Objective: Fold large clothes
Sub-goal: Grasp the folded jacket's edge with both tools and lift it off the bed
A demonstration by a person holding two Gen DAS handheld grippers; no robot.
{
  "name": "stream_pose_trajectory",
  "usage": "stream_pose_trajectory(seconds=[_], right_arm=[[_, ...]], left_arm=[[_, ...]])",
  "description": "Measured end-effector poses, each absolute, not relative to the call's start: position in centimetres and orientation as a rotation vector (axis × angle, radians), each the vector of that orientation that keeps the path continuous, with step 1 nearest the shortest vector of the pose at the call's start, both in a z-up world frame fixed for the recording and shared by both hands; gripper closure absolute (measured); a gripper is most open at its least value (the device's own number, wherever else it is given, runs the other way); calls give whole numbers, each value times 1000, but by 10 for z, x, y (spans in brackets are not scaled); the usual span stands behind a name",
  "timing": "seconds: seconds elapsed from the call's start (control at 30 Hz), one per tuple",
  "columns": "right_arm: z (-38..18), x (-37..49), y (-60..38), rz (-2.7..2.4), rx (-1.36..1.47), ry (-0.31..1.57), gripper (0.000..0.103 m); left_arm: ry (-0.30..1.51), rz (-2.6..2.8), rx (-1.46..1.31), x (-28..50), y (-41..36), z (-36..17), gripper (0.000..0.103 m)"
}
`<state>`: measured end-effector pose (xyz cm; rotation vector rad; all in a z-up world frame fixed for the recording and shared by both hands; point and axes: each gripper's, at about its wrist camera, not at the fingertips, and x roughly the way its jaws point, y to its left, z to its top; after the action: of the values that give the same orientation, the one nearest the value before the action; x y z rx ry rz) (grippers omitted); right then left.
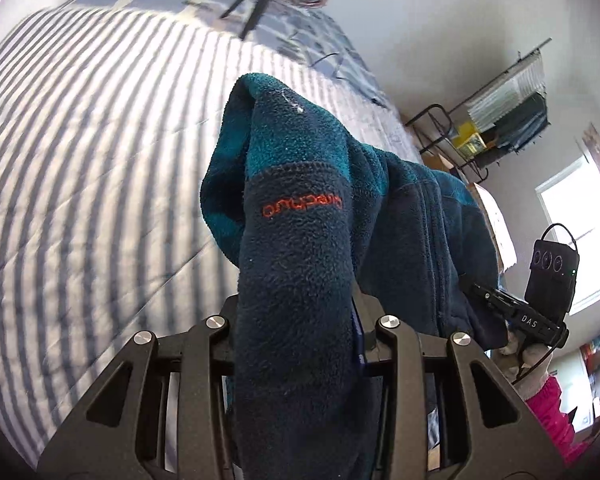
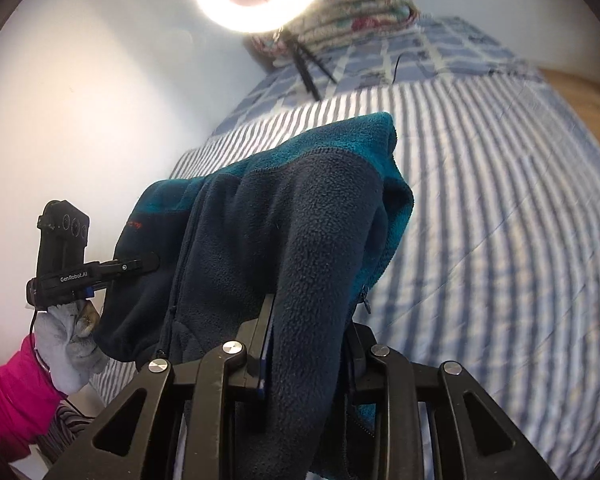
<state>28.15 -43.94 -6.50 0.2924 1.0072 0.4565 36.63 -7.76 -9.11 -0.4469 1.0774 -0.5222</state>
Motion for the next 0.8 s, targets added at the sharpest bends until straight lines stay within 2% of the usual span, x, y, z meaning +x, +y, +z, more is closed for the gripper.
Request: stream_pose_trajectory(seconds=[0.37, 0.8], right_arm=[[-34, 342, -532, 313, 191, 935, 77], [-35, 452, -630, 150, 214, 871, 78]], left_arm=[[1039, -653, -355, 464, -196, -78, 67], [1013, -702, -346, 589, -319, -93, 67]])
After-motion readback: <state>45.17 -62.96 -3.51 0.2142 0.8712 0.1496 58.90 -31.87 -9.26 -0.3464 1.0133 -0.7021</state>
